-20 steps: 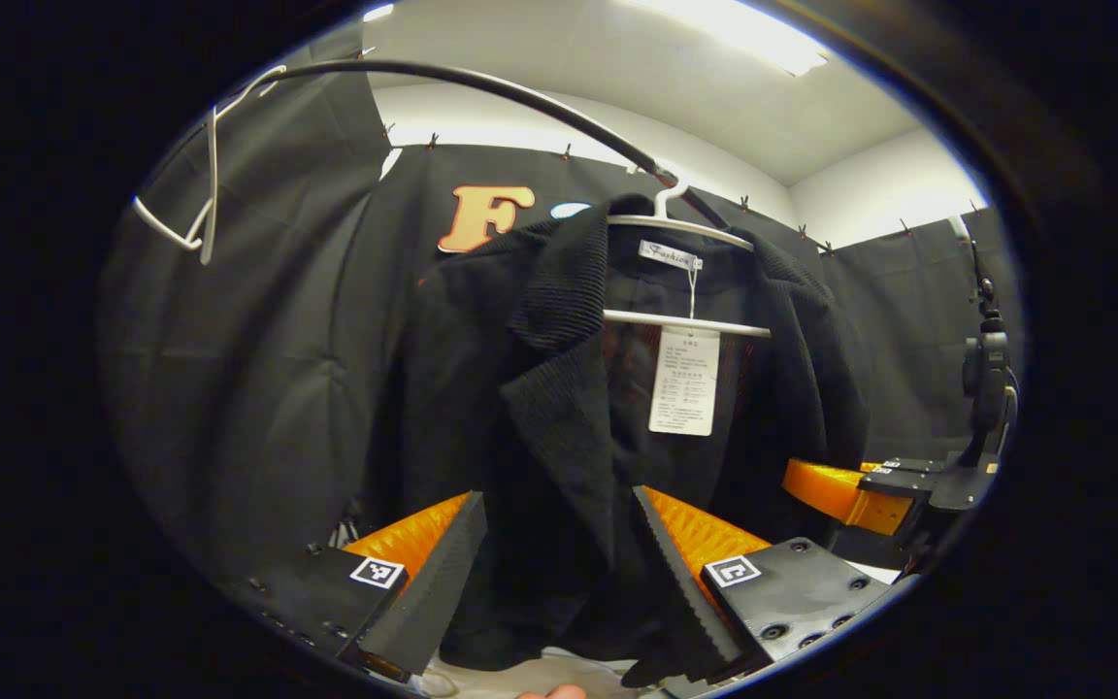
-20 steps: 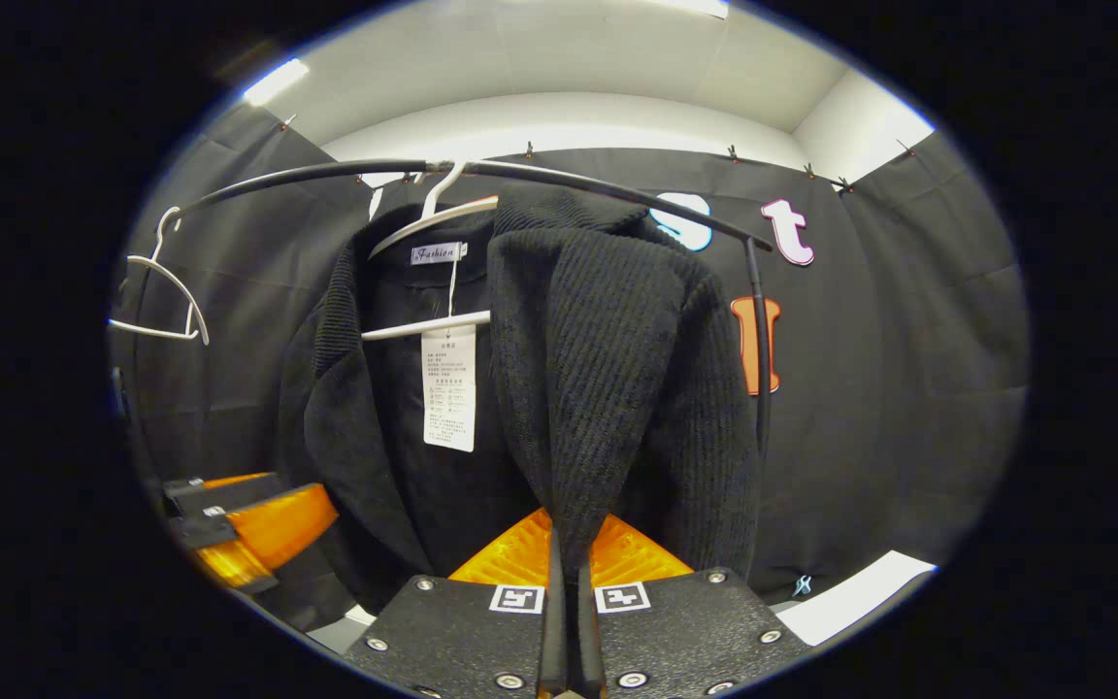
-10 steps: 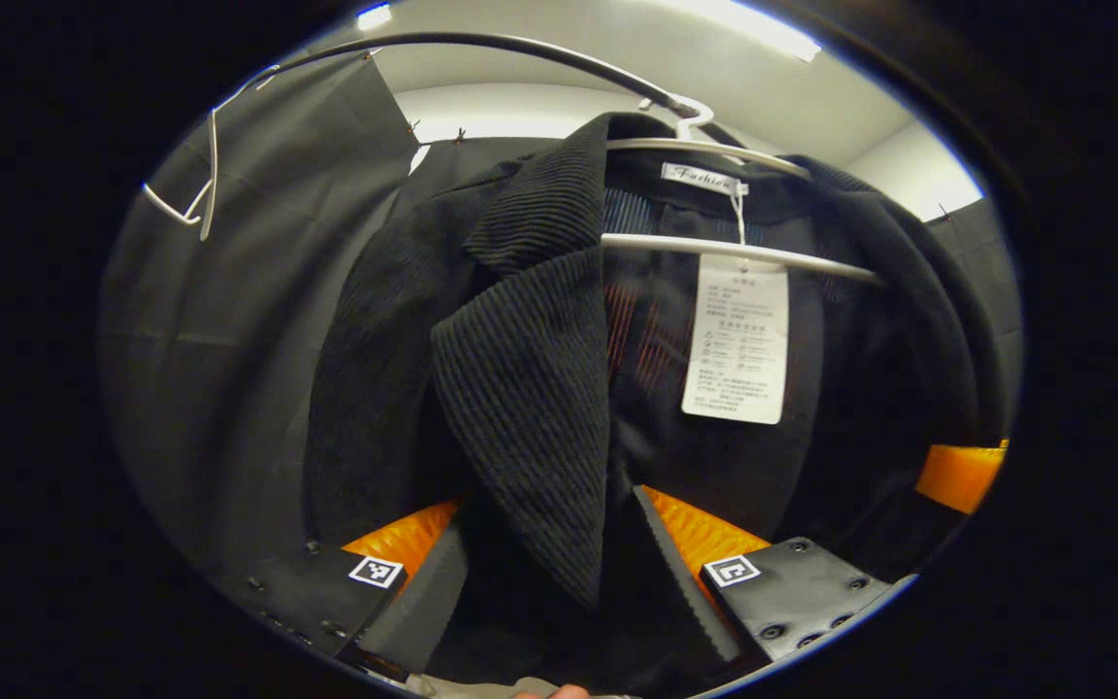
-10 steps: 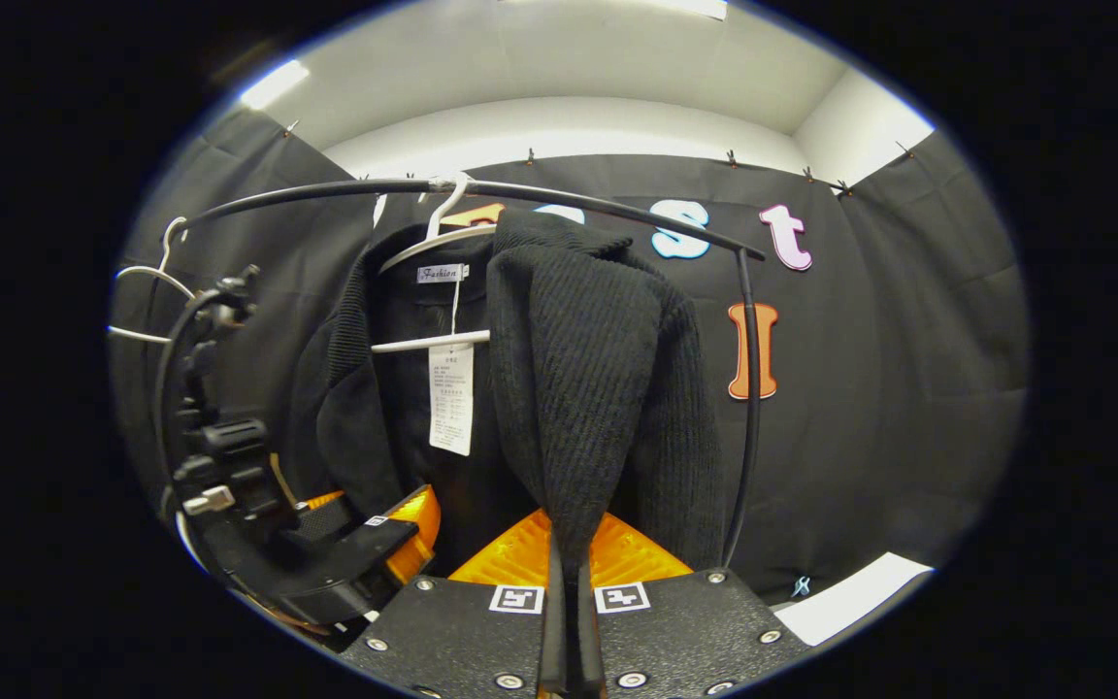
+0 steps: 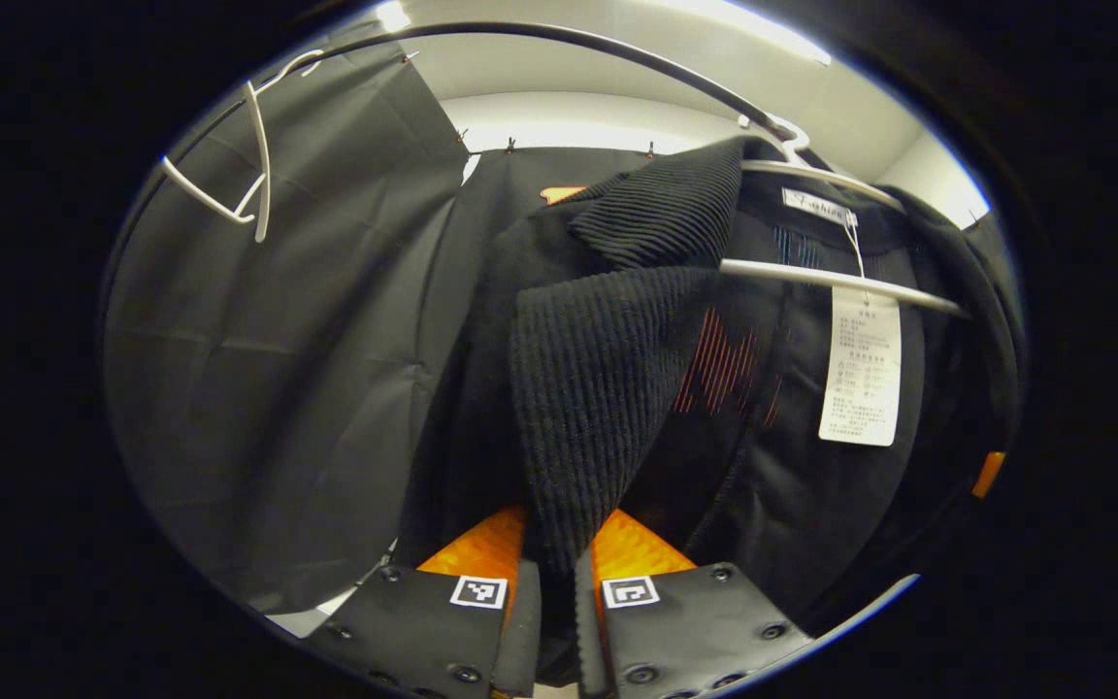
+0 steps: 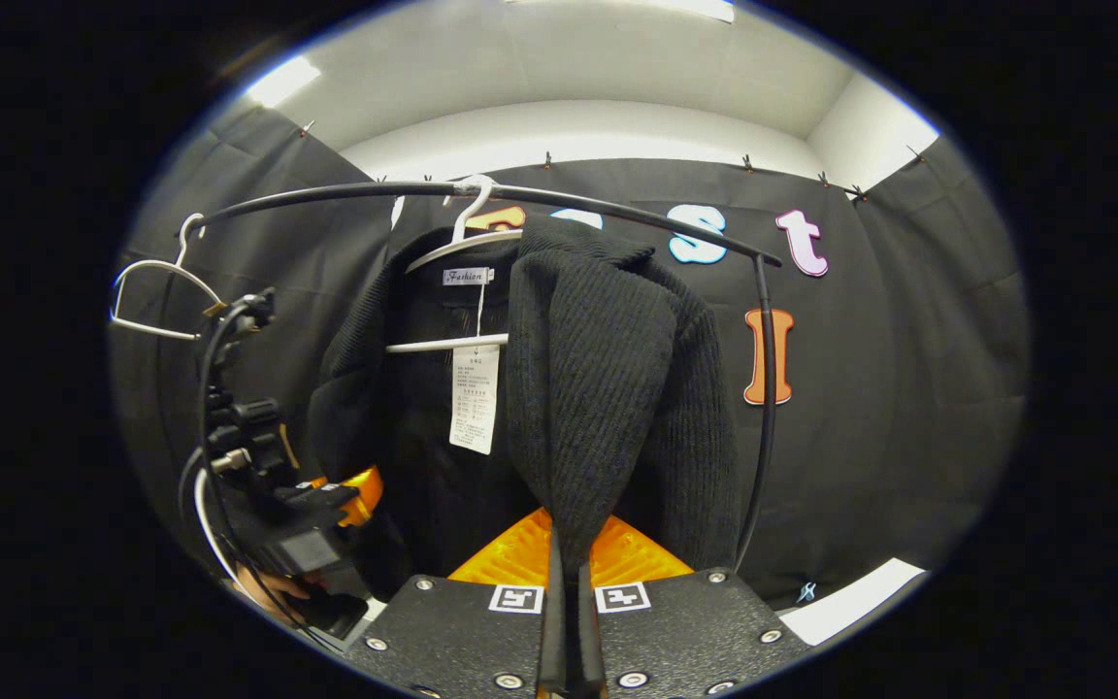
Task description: Grasp the clothes on the hanger with both hands and then place them into the laundry hamper below.
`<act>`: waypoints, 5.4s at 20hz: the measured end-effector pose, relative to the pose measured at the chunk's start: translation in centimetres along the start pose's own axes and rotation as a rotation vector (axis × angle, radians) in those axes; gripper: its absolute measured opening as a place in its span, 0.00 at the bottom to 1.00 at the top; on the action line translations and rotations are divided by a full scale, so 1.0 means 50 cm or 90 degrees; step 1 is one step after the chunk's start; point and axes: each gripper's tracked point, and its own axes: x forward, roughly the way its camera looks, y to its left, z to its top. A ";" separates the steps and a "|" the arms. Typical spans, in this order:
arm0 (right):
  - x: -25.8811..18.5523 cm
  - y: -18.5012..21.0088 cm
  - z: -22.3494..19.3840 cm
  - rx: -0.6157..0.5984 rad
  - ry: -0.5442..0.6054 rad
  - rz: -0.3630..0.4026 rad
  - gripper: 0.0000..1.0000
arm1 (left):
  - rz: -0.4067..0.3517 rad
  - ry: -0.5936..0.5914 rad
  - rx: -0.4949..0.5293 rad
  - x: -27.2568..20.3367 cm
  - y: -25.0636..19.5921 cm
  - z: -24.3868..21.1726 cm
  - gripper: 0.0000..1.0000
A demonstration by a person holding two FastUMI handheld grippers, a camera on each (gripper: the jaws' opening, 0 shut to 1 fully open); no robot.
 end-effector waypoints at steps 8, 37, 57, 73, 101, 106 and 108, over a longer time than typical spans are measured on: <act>-0.021 -0.033 0.036 -0.018 -0.036 -0.023 0.01 | 0.012 -0.053 0.073 -0.086 0.085 0.124 0.12; 0.137 -0.264 0.156 -0.069 -0.071 -0.119 0.00 | -0.044 -0.094 0.011 -0.089 0.072 0.295 0.12; 0.026 -0.023 0.046 0.002 -0.030 0.003 0.00 | 0.099 -0.048 0.063 0.077 0.259 0.305 0.12; 0.005 0.080 -0.023 0.019 0.020 0.079 0.00 | 0.137 0.014 0.117 -0.049 0.326 0.213 0.12; -0.053 0.123 -0.678 0.018 0.477 0.097 0.03 | 0.137 0.510 0.097 -0.266 0.378 -0.524 0.12; -0.061 0.122 -0.699 -0.009 0.489 0.102 0.15 | 0.161 0.563 0.092 -0.284 0.398 -0.564 0.16; -0.061 0.132 -0.703 -0.016 0.490 0.115 0.25 | 0.171 0.586 0.102 -0.304 0.406 -0.572 0.30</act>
